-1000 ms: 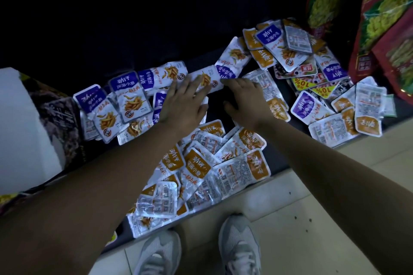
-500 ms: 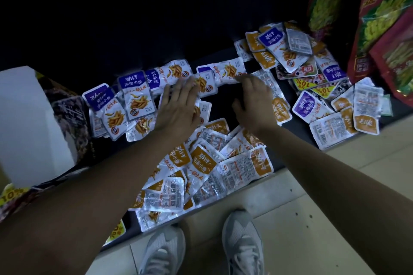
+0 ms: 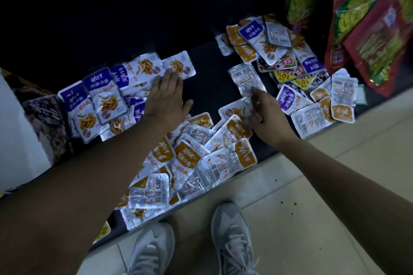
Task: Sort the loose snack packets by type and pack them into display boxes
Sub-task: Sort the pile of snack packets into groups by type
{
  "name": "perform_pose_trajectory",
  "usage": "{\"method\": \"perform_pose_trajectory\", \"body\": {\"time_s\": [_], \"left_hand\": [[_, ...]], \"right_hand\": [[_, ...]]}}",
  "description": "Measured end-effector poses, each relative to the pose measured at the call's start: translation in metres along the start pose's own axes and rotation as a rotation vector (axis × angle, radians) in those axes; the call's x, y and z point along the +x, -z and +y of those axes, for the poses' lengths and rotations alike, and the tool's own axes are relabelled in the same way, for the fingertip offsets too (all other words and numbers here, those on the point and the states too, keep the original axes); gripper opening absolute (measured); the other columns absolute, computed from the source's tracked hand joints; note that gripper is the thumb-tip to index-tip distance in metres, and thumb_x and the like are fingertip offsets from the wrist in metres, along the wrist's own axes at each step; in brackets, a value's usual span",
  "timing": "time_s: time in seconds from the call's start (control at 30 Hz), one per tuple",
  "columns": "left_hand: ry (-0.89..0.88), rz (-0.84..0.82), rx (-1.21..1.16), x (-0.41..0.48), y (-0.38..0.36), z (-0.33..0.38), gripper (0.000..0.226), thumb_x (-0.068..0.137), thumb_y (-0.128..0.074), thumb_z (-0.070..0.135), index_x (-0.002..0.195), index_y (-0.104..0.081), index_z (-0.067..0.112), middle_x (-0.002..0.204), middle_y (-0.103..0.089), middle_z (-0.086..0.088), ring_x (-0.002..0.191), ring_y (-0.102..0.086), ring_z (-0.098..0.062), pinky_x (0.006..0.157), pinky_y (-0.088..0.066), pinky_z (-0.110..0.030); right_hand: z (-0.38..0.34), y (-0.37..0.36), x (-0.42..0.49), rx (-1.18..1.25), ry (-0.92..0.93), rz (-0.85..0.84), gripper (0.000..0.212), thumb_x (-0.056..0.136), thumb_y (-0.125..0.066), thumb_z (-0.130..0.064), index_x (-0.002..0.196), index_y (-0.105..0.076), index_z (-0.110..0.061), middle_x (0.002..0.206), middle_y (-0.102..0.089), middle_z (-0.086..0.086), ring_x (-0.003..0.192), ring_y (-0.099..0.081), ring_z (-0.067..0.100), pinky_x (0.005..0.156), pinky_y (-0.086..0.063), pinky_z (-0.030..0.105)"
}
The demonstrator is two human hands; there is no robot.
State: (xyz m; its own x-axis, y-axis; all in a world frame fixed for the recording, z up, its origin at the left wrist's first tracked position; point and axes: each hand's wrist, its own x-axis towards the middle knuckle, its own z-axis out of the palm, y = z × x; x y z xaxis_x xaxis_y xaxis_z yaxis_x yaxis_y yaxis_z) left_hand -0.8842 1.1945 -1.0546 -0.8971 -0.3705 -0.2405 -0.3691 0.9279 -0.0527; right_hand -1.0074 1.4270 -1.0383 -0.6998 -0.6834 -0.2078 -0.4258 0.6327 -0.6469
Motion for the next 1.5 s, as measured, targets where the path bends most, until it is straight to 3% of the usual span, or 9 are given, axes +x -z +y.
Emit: {"method": "perform_pose_trajectory", "body": {"time_s": [0.3, 0.5, 0.6, 0.8, 0.97, 1.07, 1.2, 1.37, 1.5], "left_hand": [[-0.492, -0.070, -0.333, -0.023, 0.005, 0.064, 0.062, 0.094, -0.034, 0.058, 0.149, -0.030, 0.030, 0.160, -0.018, -0.001, 0.148, -0.009, -0.020, 0.118, -0.002, -0.038], [-0.463, 0.037, -0.404, -0.038, -0.005, 0.052, 0.063, 0.084, -0.036, 0.066, 0.120, -0.058, 0.018, 0.136, -0.047, -0.003, 0.132, -0.038, -0.023, 0.108, -0.024, -0.036], [-0.435, -0.004, -0.425, -0.037, 0.001, 0.053, 0.066, 0.085, -0.030, 0.065, 0.130, -0.053, 0.021, 0.148, -0.037, -0.001, 0.139, -0.028, -0.021, 0.111, -0.020, -0.037], [-0.322, 0.065, -0.419, -0.033, 0.010, 0.060, 0.058, 0.094, -0.035, 0.047, 0.141, -0.041, 0.016, 0.155, -0.027, -0.004, 0.142, -0.024, -0.024, 0.113, -0.022, -0.042], [-0.391, -0.124, -0.357, -0.022, 0.007, 0.070, 0.058, 0.102, -0.033, 0.044, 0.154, -0.014, 0.027, 0.162, 0.001, 0.007, 0.149, 0.007, -0.015, 0.118, 0.002, -0.034], [-0.398, -0.140, -0.337, -0.024, 0.006, 0.071, 0.057, 0.099, -0.028, 0.051, 0.149, -0.032, 0.024, 0.157, -0.024, 0.000, 0.147, -0.013, -0.021, 0.117, -0.007, -0.037], [-0.396, 0.101, -0.317, -0.029, 0.007, 0.068, 0.056, 0.090, -0.028, 0.051, 0.100, -0.066, 0.011, 0.103, -0.059, -0.008, 0.109, -0.053, -0.032, 0.096, -0.037, -0.043], [-0.354, 0.032, -0.364, -0.025, 0.011, 0.081, 0.068, 0.086, -0.028, 0.058, 0.134, -0.052, 0.018, 0.141, -0.045, -0.006, 0.133, -0.037, -0.025, 0.108, -0.028, -0.042], [-0.347, 0.067, -0.383, -0.022, 0.009, 0.095, 0.059, 0.085, -0.030, 0.057, 0.111, -0.066, 0.019, 0.118, -0.056, -0.004, 0.116, -0.049, -0.025, 0.100, -0.029, -0.036]], "right_hand": [[0.006, -0.004, -0.016, -0.071, 0.042, -0.026, 0.049, 0.085, -0.065, -0.012, 0.132, -0.049, -0.010, 0.114, -0.061, 0.015, 0.105, -0.057, 0.031, 0.084, -0.047, 0.036], [0.010, 0.006, -0.021, -0.030, 0.025, 0.077, 0.049, 0.083, -0.049, -0.006, 0.131, -0.053, -0.009, 0.128, -0.058, 0.014, 0.120, -0.052, 0.031, 0.098, -0.044, 0.039], [0.004, 0.007, -0.006, -0.118, 0.027, 0.040, 0.061, 0.081, -0.044, -0.021, 0.140, -0.045, -0.009, 0.138, -0.052, 0.014, 0.129, -0.046, 0.030, 0.109, -0.034, 0.044], [-0.009, -0.012, -0.014, -0.211, 0.124, -0.060, 0.053, 0.084, -0.032, -0.033, 0.129, -0.054, -0.013, 0.113, -0.065, 0.007, 0.102, -0.056, 0.030, 0.087, -0.032, 0.036], [-0.002, 0.003, -0.010, -0.139, 0.052, 0.088, 0.051, 0.084, -0.037, -0.032, 0.123, -0.056, -0.005, 0.118, -0.060, 0.016, 0.108, -0.052, 0.034, 0.089, -0.041, 0.042], [0.007, 0.007, -0.012, -0.185, -0.001, 0.002, 0.056, 0.081, -0.048, -0.026, 0.134, -0.050, -0.007, 0.137, -0.052, 0.015, 0.126, -0.047, 0.034, 0.103, -0.038, 0.047], [0.019, 0.018, -0.020, -0.233, 0.028, 0.148, 0.056, 0.079, -0.053, -0.017, 0.134, -0.050, -0.007, 0.135, -0.051, 0.017, 0.123, -0.048, 0.036, 0.101, -0.036, 0.043], [0.037, 0.028, -0.021, -0.408, -0.407, 0.051, 0.088, 0.083, -0.067, -0.025, 0.151, -0.014, -0.009, 0.158, -0.009, 0.019, 0.146, -0.009, 0.036, 0.112, -0.019, 0.054], [0.040, 0.018, -0.033, -0.378, -0.061, 0.026, 0.072, 0.077, -0.069, -0.014, 0.142, -0.037, -0.006, 0.140, -0.042, 0.020, 0.125, -0.040, 0.040, 0.097, -0.036, 0.045]]}}
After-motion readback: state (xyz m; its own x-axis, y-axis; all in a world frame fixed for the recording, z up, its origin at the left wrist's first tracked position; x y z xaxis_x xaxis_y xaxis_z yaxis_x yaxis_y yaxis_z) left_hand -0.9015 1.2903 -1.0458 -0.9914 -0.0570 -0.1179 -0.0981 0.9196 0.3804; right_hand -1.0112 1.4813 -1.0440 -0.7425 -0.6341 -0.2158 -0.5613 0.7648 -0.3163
